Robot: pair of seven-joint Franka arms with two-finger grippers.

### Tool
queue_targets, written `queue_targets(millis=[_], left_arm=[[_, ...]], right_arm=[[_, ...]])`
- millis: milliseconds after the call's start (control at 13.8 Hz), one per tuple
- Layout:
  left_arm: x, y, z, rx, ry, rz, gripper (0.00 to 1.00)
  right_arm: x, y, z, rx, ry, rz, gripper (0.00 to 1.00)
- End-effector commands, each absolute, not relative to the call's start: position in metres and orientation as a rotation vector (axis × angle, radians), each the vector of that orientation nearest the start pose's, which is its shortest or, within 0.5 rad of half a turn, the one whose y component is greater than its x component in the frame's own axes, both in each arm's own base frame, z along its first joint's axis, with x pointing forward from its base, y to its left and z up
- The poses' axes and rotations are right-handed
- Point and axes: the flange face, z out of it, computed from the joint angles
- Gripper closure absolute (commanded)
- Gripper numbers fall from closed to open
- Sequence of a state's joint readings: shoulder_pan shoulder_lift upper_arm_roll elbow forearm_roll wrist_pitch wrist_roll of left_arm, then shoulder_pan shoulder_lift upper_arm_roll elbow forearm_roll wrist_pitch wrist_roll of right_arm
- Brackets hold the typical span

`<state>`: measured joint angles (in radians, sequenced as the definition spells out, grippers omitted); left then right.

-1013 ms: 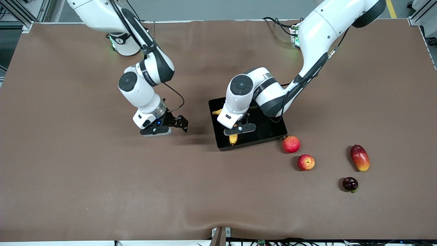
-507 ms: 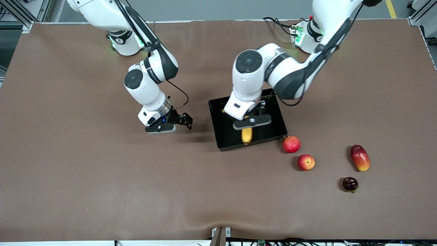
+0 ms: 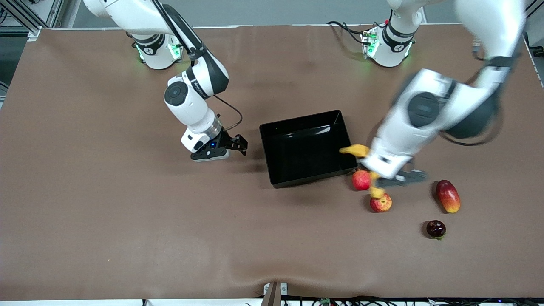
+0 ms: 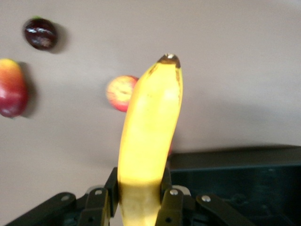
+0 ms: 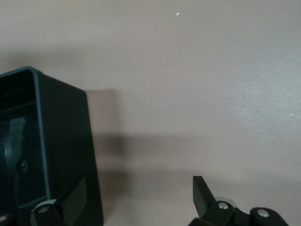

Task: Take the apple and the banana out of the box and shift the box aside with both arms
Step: 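Lower the banana beside the apples while the right gripper reaches the tray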

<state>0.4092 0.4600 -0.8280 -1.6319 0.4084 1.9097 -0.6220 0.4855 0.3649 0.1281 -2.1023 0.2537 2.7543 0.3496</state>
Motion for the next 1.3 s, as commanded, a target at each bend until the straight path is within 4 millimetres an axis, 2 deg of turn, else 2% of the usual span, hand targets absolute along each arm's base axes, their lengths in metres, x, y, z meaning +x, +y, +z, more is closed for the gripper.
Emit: queue_targets(millis=[0, 145, 289, 434, 507, 651, 724, 796, 1013, 1086, 1158, 1230], left_arm=[[0.628, -0.111, 0.396, -3.093, -0.088, 0.072, 1.00], [0.635, -0.057, 0.367, -3.129, -0.057, 0.101, 1.00], [0.635, -0.027, 0.330, -3.142, -0.074, 0.076, 1.00], [0.633, -0.004, 0.287, -3.108, 0.004, 0.018, 1.00], [0.634, 0.001, 0.265, -3.109, 0.038, 0.029, 1.00], [0.636, 0.004, 0.238, -3.096, 0.117, -0.006, 1.00], [0.634, 0.013, 0.221, -3.093, 0.117, 0.005, 1.00], [0.633, 0.014, 0.212, -3.101, 0.120, 0.010, 1.00], [0.633, 0.009, 0.203, -3.116, 0.131, 0.023, 1.00], [0.632, 0.007, 0.198, -3.124, 0.134, 0.032, 0.95], [0.633, 0.007, 0.196, -3.129, 0.131, 0.035, 0.59], [0.634, 0.007, 0.197, -3.130, 0.131, 0.027, 0.01]], right_arm=[[0.503, 0.344, 0.286, -2.830, -0.033, -0.266, 0.00], [0.504, 0.350, 0.291, -2.820, -0.025, -0.274, 0.00], [0.505, 0.360, 0.295, -2.811, -0.040, -0.279, 0.00], [0.516, 0.369, 0.302, -2.792, -0.057, -0.304, 0.00], [0.518, 0.372, 0.301, -2.790, -0.060, -0.305, 0.00], [0.517, 0.380, 0.297, -2.799, -0.077, -0.267, 0.00], [0.517, 0.387, 0.296, -2.808, -0.092, -0.229, 0.00], [0.517, 0.395, 0.295, -2.813, -0.105, -0.195, 0.00], [0.520, 0.405, 0.287, -2.826, -0.085, -0.127, 0.00], [0.516, 0.412, 0.280, -2.830, -0.099, -0.115, 0.00], [0.514, 0.419, 0.275, -2.830, -0.108, -0.107, 0.00], [0.512, 0.425, 0.268, -2.832, -0.114, -0.096, 0.00]])
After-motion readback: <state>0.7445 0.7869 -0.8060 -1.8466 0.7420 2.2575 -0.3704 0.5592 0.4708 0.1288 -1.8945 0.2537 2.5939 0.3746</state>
